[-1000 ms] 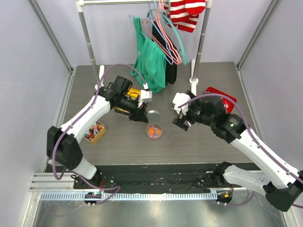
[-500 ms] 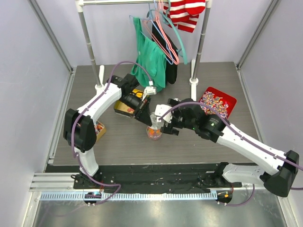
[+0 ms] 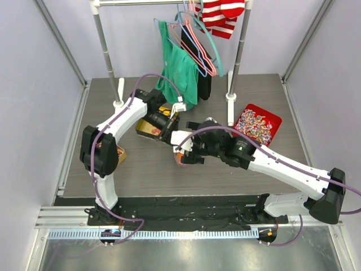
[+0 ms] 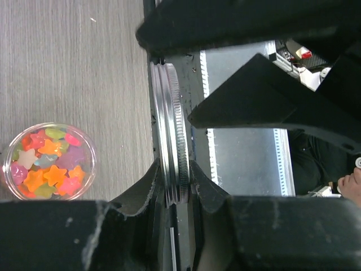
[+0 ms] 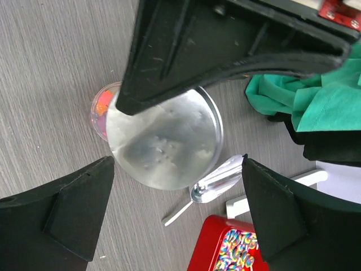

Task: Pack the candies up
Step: Close the bottle lid on the packing bottle.

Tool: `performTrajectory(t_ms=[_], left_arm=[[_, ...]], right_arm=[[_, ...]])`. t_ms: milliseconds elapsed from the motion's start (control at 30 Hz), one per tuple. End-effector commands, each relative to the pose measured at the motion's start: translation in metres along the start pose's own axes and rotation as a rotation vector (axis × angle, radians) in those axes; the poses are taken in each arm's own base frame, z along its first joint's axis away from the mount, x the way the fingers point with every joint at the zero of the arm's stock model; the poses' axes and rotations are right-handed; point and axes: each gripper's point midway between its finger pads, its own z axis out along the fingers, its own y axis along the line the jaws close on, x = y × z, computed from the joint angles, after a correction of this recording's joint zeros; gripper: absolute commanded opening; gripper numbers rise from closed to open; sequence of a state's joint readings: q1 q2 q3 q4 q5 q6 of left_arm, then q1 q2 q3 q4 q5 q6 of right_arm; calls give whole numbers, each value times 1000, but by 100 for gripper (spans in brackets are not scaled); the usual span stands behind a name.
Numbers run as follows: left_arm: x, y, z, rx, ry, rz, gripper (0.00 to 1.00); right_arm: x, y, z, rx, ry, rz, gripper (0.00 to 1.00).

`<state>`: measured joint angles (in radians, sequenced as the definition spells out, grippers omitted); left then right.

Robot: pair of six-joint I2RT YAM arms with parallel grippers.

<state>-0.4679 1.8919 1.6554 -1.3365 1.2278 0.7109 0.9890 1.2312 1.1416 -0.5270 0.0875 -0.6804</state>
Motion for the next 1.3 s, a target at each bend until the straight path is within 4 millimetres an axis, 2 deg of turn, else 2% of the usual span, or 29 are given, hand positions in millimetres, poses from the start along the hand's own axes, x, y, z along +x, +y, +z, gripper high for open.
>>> performTrajectory(t_ms=[0,133,433,800,867,1000,1100,1167,1267], left_arm=[[-14,-11,-4,32,-39,6,9],[-14,-12,-4,36,-42,6,9],[-12,-12,-4,42,-42,4,8],[-10,-11,-4,47,-42,1,7],[-10,-10,-3,46,-40,1,8],[-9,-9,-3,46,-38,-7,8],[-9,-7,-3,45,-37,-5,11],[-8,-7,-2,46,-35,-11,12],[-8,-7,-3,44,-35,-5,19]], right_arm=[[-18,-12,0,55,-25,-31,99],[-18,-5,6,42,-14,-49,100],[-22,-10,14,88,-1,-64,100],[-23,-6,19,96,12,-88,99],[-25,-8,18,99,7,-85,97],[-28,-9,17,99,4,-86,80],[-28,-6,18,86,6,-84,71],[-28,-5,18,81,8,-88,70],[-26,-3,19,78,12,-89,68]])
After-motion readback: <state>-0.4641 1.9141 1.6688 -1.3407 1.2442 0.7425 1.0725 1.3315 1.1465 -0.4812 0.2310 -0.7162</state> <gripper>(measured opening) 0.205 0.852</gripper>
